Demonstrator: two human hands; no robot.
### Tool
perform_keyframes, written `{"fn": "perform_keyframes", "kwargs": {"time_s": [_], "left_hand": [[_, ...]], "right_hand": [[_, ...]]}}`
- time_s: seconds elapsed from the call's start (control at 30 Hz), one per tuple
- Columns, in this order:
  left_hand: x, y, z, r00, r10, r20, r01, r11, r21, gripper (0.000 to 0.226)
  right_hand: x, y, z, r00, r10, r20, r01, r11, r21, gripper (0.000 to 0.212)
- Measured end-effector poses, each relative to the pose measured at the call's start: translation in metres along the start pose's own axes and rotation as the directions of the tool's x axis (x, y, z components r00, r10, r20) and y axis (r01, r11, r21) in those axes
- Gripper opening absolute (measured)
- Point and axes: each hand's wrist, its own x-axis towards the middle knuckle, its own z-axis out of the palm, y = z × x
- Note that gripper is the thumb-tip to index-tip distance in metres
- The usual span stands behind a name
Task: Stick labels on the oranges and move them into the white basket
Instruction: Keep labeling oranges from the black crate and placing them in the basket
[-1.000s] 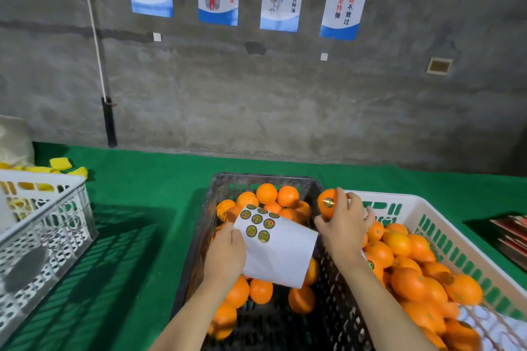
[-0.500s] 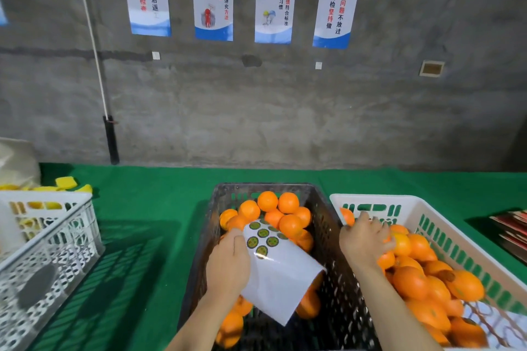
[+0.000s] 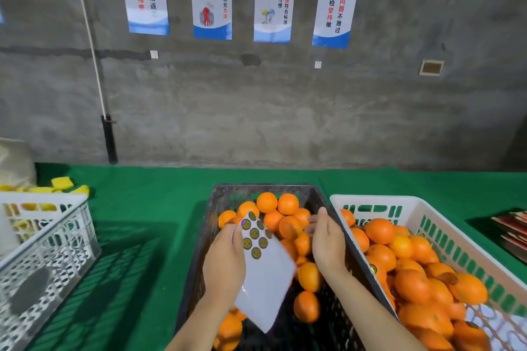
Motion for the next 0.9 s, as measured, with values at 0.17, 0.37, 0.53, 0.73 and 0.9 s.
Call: {"fn": "perform_keyframes", "kwargs": {"time_s": [0.17,0.37,0.53,0.73,0.9], "left_hand": [[0.004,-0.008,0.005,0.997,-0.048,0.056,0.043,0.996,0.082,0.024],[0.0,-0.011,0.007,0.97,-0.109,0.216,0.105,0.994,0.029,0.027],[0.007,-0.007,0.008,0.895,-0.243,0.375,0.328,0.927,-0.182,0.02],[0.008,-0.004,0.01,0.832,-0.337,0.441,0.45,0.875,-0.18,0.034],[0.009,-0.008,0.011,0.833,-0.31,0.458,0.424,0.89,-0.168,0.023]], "right_hand": [[-0.024,0.002,0.009,0.748,-0.584,0.317,0.661,0.698,-0.275,0.03],[-0.043,0.01,0.025,0.562,-0.514,0.648,0.798,0.542,-0.263,0.043],[-0.043,0.015,0.023,0.634,-0.456,0.625,0.722,0.638,-0.267,0.042],[-0.042,0.014,0.022,0.707,-0.419,0.569,0.631,0.738,-0.241,0.035],[-0.041,0.017,0.024,0.738,-0.373,0.562,0.561,0.802,-0.205,0.028]]}}
